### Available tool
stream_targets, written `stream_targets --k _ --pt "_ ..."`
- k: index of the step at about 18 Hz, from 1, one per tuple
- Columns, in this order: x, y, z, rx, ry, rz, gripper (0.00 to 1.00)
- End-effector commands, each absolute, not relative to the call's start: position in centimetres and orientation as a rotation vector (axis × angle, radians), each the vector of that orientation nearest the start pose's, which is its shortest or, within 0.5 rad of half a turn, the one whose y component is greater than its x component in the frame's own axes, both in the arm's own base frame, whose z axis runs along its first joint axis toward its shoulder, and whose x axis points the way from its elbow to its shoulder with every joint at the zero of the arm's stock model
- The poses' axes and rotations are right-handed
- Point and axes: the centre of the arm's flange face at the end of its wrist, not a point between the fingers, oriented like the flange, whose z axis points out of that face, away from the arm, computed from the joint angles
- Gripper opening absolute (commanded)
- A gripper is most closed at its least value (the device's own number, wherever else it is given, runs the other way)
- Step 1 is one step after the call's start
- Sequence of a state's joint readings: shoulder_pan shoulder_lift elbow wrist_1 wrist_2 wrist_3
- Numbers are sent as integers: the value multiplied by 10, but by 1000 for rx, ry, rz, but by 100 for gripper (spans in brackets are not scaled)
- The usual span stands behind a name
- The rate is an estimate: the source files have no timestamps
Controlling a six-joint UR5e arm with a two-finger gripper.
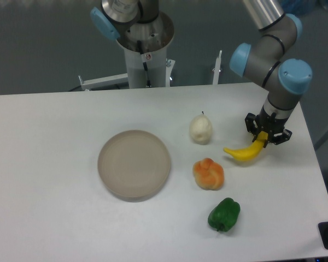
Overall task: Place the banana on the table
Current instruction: 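Lower the banana onto the table beside the pear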
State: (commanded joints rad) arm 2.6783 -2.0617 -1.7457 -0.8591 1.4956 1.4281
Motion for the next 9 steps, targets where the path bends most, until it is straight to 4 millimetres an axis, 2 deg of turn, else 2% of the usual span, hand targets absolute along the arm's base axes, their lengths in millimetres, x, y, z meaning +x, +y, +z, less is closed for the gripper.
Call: stream_targets --k 4,9 --pt "-485 399 195 -3006 590 26 38" --pt "-486 399 193 -3008 595 22 39"
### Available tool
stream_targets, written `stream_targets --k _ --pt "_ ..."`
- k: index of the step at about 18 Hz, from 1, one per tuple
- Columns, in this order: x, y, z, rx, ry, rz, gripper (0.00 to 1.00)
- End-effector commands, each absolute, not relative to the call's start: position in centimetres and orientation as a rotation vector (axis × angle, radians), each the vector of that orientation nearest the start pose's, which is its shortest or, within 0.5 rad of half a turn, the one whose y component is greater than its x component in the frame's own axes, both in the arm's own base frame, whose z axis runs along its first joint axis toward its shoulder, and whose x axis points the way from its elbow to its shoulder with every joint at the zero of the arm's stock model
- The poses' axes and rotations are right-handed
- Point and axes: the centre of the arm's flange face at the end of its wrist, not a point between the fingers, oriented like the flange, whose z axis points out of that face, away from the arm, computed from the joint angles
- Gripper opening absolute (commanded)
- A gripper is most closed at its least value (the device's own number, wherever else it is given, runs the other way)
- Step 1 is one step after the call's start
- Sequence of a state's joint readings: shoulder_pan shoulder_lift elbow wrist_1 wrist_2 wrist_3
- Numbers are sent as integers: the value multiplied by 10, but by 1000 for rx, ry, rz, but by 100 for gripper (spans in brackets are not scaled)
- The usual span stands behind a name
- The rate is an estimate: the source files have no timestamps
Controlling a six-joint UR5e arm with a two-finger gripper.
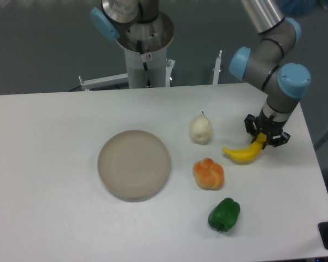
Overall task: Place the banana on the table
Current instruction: 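Lower the banana onto the table beside the pear, then open the gripper to release the banana and raise it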
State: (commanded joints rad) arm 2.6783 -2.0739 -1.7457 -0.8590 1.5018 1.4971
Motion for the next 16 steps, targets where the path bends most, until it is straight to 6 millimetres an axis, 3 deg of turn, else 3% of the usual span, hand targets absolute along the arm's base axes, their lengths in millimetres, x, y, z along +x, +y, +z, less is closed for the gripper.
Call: stream_targets --k 7,8,10,11,16 --pt "-487 401 194 -3006 598 26 42" --pt "-488 401 195 -3006 595 31 52" --pt "-491 402 200 -3001 595 46 91" --pt "-491 403 201 -3003 588 51 99" --pt "-496 411 222 -2989 583 109 100"
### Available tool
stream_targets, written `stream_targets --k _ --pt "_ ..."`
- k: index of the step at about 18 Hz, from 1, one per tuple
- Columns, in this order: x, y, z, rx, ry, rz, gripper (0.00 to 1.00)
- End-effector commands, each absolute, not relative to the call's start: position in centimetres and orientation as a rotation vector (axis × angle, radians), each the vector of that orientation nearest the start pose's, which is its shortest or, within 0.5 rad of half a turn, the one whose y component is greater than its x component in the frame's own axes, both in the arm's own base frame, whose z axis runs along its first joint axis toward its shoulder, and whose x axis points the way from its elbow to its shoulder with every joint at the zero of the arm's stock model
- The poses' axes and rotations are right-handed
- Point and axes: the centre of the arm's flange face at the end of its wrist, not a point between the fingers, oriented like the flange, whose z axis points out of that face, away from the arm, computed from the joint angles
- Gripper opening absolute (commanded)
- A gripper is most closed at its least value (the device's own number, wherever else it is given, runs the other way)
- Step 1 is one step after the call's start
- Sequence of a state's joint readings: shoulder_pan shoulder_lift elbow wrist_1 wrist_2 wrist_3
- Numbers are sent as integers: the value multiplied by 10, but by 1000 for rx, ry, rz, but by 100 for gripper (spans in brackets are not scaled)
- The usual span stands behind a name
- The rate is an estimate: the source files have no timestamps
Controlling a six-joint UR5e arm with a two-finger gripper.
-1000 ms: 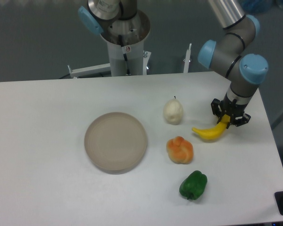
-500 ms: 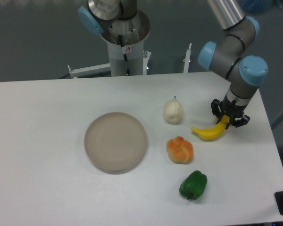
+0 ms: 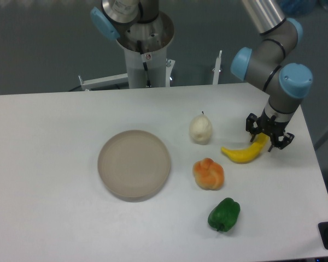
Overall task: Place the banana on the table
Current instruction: 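Open the gripper to release the banana and raise it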
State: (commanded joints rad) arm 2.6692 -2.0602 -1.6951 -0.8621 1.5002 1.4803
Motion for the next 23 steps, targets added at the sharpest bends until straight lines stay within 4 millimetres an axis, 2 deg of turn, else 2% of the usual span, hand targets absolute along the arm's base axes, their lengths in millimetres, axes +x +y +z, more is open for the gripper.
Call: stream_targets --k 6,11,14,23 --pt "-494 455 265 -2938 667 241 100" --pt "-492 482 289 -2909 685 315 100" --pt "-493 488 300 -2899 690 349 100" --pt "-490 503 312 -2929 731 425 100"
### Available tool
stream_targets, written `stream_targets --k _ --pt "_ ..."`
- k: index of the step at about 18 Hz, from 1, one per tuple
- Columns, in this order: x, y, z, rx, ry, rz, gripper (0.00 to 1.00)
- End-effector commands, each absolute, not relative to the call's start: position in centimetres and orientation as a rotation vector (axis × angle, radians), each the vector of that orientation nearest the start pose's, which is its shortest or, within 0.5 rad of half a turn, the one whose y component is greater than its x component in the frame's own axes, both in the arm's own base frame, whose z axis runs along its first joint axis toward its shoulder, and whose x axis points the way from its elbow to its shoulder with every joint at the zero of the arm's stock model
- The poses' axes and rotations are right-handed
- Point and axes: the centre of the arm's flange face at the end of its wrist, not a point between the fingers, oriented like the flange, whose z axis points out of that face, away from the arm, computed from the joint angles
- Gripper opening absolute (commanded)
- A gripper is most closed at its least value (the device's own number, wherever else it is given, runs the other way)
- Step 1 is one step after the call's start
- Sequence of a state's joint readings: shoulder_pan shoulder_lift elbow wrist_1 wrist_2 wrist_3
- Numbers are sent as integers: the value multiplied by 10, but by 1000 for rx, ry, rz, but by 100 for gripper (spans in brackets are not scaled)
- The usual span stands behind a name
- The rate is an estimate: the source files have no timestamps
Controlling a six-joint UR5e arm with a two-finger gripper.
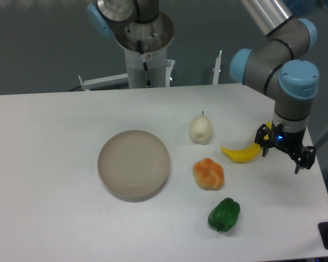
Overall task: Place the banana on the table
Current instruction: 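Open the gripper to release the banana and raise it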
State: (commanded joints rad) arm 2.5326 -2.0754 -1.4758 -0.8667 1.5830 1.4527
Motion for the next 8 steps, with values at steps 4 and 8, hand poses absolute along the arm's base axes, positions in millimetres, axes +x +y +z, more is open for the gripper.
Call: stream_targets --k 4,8 --pt "-490 505 313 -2926 733 429 100" --pt "-489 506 308 -2935 690 415 100"
